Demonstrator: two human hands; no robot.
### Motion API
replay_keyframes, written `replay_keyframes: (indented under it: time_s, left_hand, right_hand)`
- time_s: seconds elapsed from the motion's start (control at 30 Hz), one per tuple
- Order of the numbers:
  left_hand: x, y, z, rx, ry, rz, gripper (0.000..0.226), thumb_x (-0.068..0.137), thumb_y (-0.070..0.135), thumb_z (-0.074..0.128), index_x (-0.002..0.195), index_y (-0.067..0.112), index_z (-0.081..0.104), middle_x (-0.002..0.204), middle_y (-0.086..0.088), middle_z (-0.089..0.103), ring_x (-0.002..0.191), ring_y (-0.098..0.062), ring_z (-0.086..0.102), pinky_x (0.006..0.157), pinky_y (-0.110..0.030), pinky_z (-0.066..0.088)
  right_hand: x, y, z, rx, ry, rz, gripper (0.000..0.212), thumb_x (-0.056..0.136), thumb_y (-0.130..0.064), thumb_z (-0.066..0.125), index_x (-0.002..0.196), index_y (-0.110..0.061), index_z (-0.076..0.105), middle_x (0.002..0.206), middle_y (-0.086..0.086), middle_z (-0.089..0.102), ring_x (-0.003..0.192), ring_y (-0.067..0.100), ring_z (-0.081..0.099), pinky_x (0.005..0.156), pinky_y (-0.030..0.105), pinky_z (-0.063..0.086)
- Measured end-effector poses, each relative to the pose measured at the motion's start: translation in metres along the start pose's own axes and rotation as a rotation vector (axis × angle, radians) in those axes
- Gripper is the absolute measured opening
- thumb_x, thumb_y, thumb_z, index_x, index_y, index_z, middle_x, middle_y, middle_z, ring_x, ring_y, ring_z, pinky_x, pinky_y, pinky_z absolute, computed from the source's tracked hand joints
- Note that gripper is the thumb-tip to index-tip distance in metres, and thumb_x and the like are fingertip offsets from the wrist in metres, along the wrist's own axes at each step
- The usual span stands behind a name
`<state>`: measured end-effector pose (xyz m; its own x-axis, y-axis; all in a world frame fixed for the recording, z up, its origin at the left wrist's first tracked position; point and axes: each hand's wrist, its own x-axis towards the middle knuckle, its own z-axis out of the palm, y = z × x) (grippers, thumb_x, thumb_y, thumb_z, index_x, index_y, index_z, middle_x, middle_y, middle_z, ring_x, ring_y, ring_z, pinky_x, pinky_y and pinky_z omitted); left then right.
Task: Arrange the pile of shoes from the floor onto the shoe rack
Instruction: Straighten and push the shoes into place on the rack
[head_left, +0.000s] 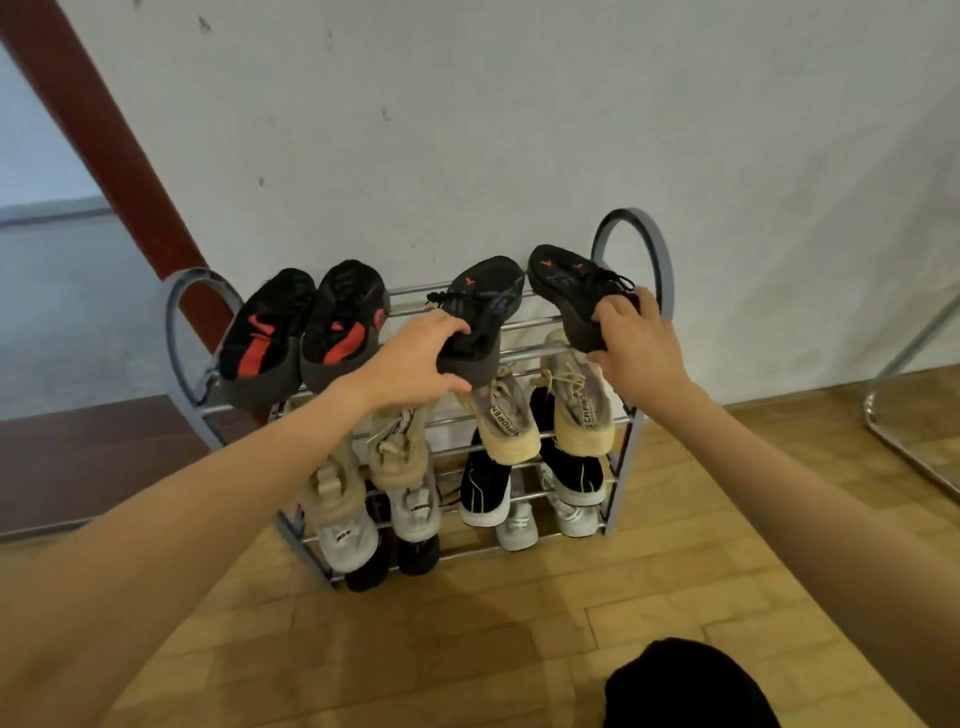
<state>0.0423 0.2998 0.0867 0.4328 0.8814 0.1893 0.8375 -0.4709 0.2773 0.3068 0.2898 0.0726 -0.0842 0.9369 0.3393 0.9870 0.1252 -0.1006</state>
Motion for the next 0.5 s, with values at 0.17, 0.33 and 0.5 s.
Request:
replay_keyframes:
  time_s: [0.17, 0.33, 0.5]
  left_hand:
    - [0.024, 0.028, 0.015, -0.019, 0.134, -0.033, 0.062, 0.077, 0.041, 0.074, 0.127, 0.009, 0.054, 0.115, -0.007, 0.051, 0.103, -0.023, 0.053, 0.084, -0.028, 0.040]
    - [0.053, 0.052, 0.033, 0.006, 0.175, -0.075, 0.064, 0.079, 0.038, 0.073, 0.130, 0.007, 0.052, 0.120, -0.012, 0.050, 0.108, -0.029, 0.052, 0.091, -0.037, 0.044]
    - [0.060, 0.057, 0.050, 0.013, 0.197, -0.077, 0.066, 0.080, 0.038, 0.073, 0.132, 0.007, 0.050, 0.122, -0.012, 0.050, 0.109, -0.029, 0.052, 0.092, -0.038, 0.046]
  right_hand:
    - [0.010, 0.000, -0.004, 0.064, 0.070, -0.055, 0.033, 0.084, -0.016, 0.068, 0.114, -0.010, 0.054, 0.121, 0.010, 0.058, 0.122, 0.029, 0.045, 0.094, 0.043, 0.041]
    - [0.003, 0.007, 0.003, 0.058, 0.059, -0.088, 0.035, 0.085, -0.015, 0.067, 0.116, -0.012, 0.053, 0.120, 0.008, 0.057, 0.117, 0.027, 0.047, 0.092, 0.039, 0.042]
    - [0.006, 0.007, 0.002, 0.079, 0.056, -0.089, 0.034, 0.086, -0.018, 0.067, 0.116, -0.011, 0.053, 0.118, 0.009, 0.058, 0.116, 0.027, 0.048, 0.093, 0.040, 0.042]
